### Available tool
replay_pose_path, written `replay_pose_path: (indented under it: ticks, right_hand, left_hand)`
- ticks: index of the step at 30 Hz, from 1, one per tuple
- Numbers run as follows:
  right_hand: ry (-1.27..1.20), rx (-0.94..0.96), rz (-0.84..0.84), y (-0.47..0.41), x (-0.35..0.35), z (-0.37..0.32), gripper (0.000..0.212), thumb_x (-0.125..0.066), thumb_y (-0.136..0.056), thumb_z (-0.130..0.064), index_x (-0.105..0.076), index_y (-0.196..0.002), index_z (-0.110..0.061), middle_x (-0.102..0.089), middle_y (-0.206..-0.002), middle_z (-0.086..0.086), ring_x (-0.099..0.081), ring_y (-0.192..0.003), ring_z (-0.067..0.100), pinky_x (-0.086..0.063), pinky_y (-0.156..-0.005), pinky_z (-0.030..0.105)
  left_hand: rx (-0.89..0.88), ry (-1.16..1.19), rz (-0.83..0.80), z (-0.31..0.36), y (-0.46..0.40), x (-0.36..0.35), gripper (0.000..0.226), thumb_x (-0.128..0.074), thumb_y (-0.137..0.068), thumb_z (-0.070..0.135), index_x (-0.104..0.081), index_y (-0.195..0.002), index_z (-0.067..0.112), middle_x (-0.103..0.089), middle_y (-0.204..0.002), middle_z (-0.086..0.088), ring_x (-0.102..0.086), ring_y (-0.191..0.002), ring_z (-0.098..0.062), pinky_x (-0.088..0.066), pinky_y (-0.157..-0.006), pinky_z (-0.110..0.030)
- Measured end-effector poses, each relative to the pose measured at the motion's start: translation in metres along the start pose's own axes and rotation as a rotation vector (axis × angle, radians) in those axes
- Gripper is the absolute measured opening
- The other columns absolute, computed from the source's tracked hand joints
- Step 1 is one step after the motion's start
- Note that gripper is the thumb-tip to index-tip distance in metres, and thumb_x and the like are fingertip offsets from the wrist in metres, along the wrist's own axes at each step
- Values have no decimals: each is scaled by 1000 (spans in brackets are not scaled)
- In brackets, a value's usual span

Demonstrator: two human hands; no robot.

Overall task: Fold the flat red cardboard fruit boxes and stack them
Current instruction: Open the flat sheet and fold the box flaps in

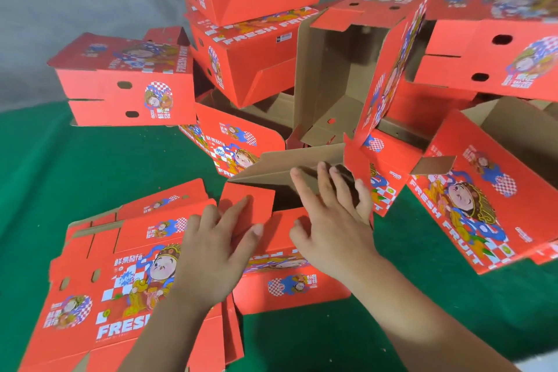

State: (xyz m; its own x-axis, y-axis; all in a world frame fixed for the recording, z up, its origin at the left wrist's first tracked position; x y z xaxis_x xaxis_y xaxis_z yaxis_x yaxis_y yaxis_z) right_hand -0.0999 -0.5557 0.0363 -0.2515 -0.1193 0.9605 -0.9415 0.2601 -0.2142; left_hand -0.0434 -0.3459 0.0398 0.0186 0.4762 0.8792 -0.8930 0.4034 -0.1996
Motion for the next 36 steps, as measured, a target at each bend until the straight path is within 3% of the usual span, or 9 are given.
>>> replay_pose_path:
  ticks: [4, 7, 13, 15, 19, 26, 29, 32, 36]
  right_hand:
    - [-8, 30, 14, 4, -2, 2, 82, -41, -86, -49, -11, -162, -43, 1, -173, 6, -11, -158, 26, 1, -123, 51]
    - [-23, 76, 23, 4, -1, 0, 74, -39, -91, -44, -17, -162, -40, 7, -173, 3, -22, -151, 22, -9, -118, 45]
    - [-355, 96, 274, 6, 4, 15, 49, -62, -88, -26, -59, -137, -26, -45, -148, 2, -46, -127, 28, -40, -104, 49]
    - [-514, 21, 357, 8, 5, 26, 48, -65, -86, -18, -59, -134, -20, -44, -137, 4, -46, -125, 27, -44, -104, 47]
    - [-206, -62, 100, 2, 2, 41, 65, -55, -94, -38, -41, -155, -20, -36, -162, 0, -32, -146, 23, -30, -120, 43]
    - [-139, -39, 103, 1, 2, 54, 40, -54, -96, -38, -71, -130, -23, -59, -144, -9, -47, -128, 22, -32, -109, 40]
    - [-162, -16, 92, 5, -1, 60, 32, -55, -97, -37, -76, -120, -26, -63, -135, -11, -48, -123, 22, -29, -105, 37]
    - [-364, -36, 111, -11, 11, 69, 19, -63, -98, -27, -74, -112, -25, -66, -116, -7, -52, -111, 27, -35, -96, 36]
    - [-700, -208, 195, -35, 25, 72, 46, -36, -109, -43, -53, -147, -22, -46, -143, -6, -36, -138, 12, -24, -117, 29]
  left_hand:
    - [50, -276, -10, 8, -38, 4, 63, -31, -106, 48, -9, -164, 42, -66, -87, -9, -66, -83, -36, -42, -60, -37]
    - [117, -379, -98, 11, -57, 4, 70, -36, -106, 48, 6, -162, 44, -71, -90, -11, -69, -83, -35, -38, -59, -34]
    - [214, -413, -133, 21, -70, 3, 68, -36, -106, 43, 0, -163, 41, -41, -72, -1, -48, -69, -29, -32, -58, -34]
    - [206, -394, -145, 22, -75, 2, 68, -37, -106, 42, -1, -164, 39, -53, -81, -7, -56, -76, -33, -35, -61, -35]
    - [181, -336, -150, 14, -82, -4, 71, -40, -105, 44, -1, -164, 36, -68, -109, -15, -67, -97, -37, -39, -67, -37]
    - [184, -221, 82, 12, -69, -16, 62, -49, -102, 42, -27, -160, 33, -54, -75, -2, -67, -81, -37, -36, -59, -35]
    - [24, -44, 267, 12, -53, -18, 51, -61, -97, 19, -53, -147, 23, -61, -105, -9, -59, -95, -39, -47, -74, -44]
    - [11, -71, 270, 10, -53, -22, 57, -60, -96, 10, -52, -151, 21, -46, -145, -19, -48, -120, -43, -40, -104, -52]
    - [-21, 16, 92, 8, -58, -23, 60, -48, -102, 10, -34, -160, 16, -40, -159, -12, -42, -139, -35, -31, -115, -47]
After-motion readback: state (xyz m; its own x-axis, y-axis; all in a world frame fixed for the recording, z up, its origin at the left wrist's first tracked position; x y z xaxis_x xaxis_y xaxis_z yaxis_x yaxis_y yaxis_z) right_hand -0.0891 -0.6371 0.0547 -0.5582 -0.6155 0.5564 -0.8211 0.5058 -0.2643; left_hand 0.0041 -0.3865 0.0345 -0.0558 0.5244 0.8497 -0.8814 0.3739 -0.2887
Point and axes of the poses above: each hand's wrist, its own y-axis away from the middle knuckle, its own x-axis out of the back of the hand, z = x × y, the point moved 2 cm from there along -y, towards the middle knuckle
